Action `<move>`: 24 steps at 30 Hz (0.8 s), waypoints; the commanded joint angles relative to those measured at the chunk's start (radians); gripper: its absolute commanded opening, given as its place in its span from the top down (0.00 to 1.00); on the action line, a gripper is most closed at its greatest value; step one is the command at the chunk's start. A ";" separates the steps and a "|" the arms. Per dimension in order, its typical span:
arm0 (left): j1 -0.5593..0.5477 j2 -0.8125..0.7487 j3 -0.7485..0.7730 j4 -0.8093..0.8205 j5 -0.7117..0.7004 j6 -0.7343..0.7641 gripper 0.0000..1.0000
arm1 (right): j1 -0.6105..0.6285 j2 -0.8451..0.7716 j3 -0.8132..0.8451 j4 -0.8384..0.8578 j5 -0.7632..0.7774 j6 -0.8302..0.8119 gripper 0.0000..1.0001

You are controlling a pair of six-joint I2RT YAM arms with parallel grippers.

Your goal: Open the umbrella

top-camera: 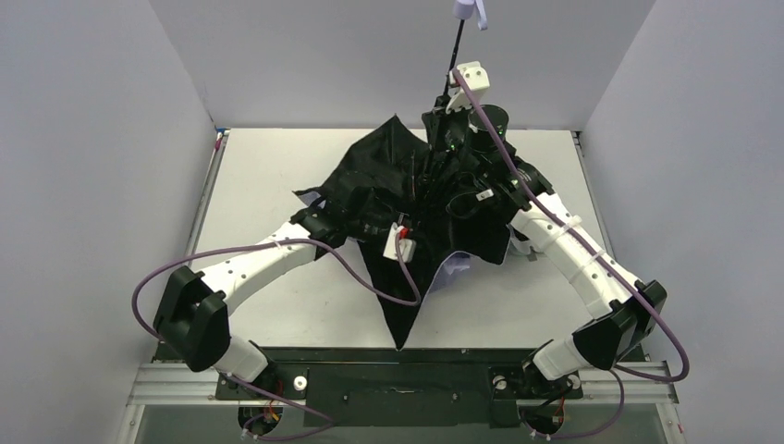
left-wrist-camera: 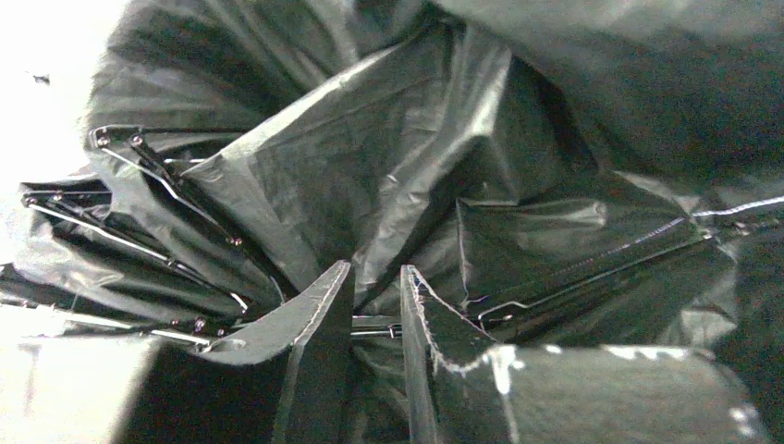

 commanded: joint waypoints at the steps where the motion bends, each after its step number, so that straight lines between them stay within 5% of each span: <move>1: 0.009 -0.097 -0.077 -0.046 0.025 -0.008 0.77 | -0.002 -0.021 0.071 0.156 0.087 -0.020 1.00; 4: 0.017 -0.171 -0.151 0.326 -0.025 -0.260 0.77 | 0.010 -0.040 0.032 0.157 0.089 -0.021 1.00; 8: 0.004 -0.171 -0.141 0.534 -0.140 -0.404 0.77 | 0.041 -0.056 -0.010 0.156 0.149 -0.042 1.00; 24: -0.119 0.020 -0.046 0.701 -0.478 -0.303 0.77 | 0.155 -0.060 -0.025 0.158 0.362 -0.056 1.00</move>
